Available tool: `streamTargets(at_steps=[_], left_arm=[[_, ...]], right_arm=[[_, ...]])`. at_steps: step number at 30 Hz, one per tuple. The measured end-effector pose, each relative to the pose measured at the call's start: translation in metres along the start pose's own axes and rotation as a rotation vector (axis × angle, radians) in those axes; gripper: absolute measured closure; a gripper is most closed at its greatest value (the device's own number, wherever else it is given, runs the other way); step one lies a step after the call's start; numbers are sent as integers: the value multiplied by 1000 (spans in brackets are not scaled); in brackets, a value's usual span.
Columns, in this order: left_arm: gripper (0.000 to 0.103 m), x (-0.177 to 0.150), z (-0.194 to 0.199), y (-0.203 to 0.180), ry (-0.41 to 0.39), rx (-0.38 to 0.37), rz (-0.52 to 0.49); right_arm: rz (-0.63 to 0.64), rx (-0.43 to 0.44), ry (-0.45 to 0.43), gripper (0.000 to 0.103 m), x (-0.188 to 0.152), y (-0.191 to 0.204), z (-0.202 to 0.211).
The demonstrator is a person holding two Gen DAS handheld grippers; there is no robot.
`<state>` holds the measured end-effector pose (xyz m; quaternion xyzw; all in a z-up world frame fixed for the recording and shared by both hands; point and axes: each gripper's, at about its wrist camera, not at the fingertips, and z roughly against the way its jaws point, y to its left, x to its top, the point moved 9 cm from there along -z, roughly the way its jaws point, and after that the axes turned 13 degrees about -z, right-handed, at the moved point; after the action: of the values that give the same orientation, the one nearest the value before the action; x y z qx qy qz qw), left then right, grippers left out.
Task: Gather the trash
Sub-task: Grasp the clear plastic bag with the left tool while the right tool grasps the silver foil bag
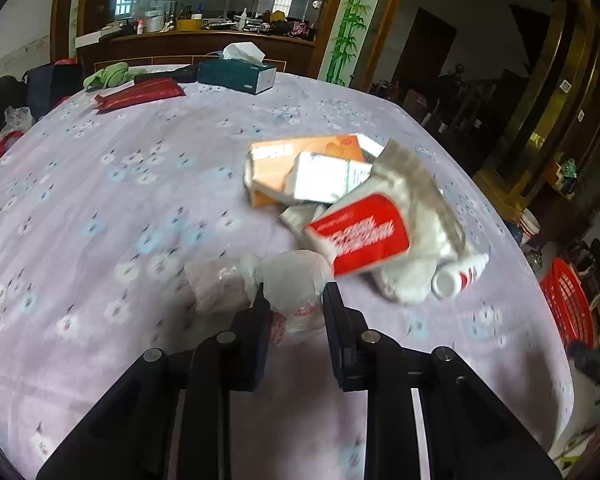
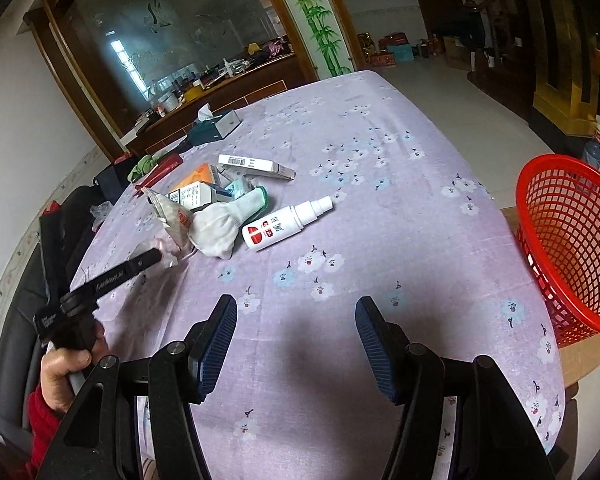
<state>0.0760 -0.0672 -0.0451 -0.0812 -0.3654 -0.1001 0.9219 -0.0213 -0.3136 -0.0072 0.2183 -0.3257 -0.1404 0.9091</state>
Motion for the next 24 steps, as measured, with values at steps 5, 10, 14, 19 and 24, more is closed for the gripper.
streamTargets(at_steps=[5,10,14,19,24], left_arm=[[81,-20,27,11,-28,-56,20],[81,-34,52,17,-58,-71,26],[81,-36,63,14,-85,-61,14],[81,-35,66,12,-103,-62,-6],[81,-36,67,13,-112,-69,-4]], right_arm=[[29,13,11,37,-1,14,-4],[88,48,32,37,3,45,-15],[190,84,28,34,6,94,-29],[254,80,-1,34,17,134,-66],[283,48,-23,34,29,154,-105]])
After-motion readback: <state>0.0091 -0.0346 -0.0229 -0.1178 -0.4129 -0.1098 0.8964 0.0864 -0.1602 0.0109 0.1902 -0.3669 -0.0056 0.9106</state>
